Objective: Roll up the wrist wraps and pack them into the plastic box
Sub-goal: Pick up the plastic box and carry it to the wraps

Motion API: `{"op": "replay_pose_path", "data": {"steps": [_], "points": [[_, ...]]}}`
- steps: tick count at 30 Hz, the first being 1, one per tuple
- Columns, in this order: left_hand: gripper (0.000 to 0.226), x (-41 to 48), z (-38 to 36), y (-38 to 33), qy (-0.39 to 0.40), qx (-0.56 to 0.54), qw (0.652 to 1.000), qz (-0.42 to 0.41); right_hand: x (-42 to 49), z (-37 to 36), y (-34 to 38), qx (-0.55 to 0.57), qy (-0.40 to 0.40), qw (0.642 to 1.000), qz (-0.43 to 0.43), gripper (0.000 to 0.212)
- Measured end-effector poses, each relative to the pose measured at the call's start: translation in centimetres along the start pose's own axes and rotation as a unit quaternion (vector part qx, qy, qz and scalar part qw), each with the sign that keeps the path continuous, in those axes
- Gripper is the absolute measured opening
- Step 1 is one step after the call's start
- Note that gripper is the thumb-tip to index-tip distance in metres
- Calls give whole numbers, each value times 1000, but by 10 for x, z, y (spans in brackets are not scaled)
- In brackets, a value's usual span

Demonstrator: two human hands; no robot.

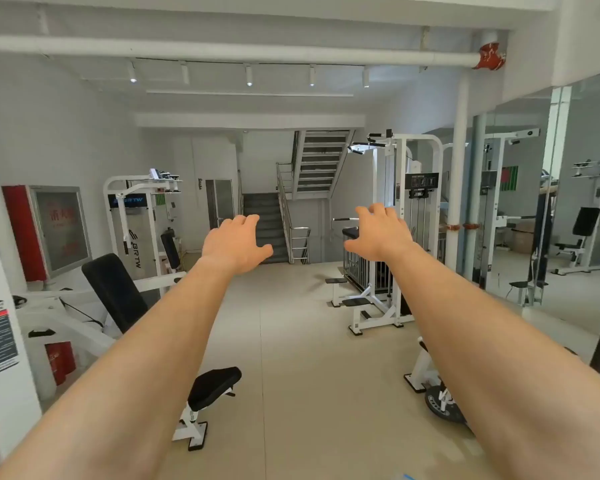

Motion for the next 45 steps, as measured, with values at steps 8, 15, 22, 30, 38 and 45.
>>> {"op": "replay_pose_path", "data": {"steps": [8, 15, 22, 30, 38, 45], "points": [[73, -10, -105, -46, 106, -21, 994, -16, -28, -106, -46, 5, 98, 994, -40, 74], [72, -37, -238, -96, 213, -19, 976, -47, -63, -231, -101, 18, 203, 976, -81, 78], [75, -68, -364, -151, 326, -29, 942, -74, -111, -343, -168, 20, 302, 945, -125, 77], [78, -32, -482, -194, 381, -57, 918, -93, -97, -446, -242, 22, 370, 914, -163, 72], [74, 94, -664, -217, 446, -90, 882, -124, 16, -595, -308, 33, 421, 880, -220, 72], [72, 201, -836, -250, 511, -52, 838, -184, 101, -742, -387, 95, 448, 837, -300, 71]]}}
Point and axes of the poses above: each hand's wrist, its own x-axis towards the middle knuckle, its own z-axis out of the back of the hand, y = z × x, the point moved 8 cm from there along x, towards the middle knuckle, and after that the axes turned 11 degrees about y, right-handed, at the moved point
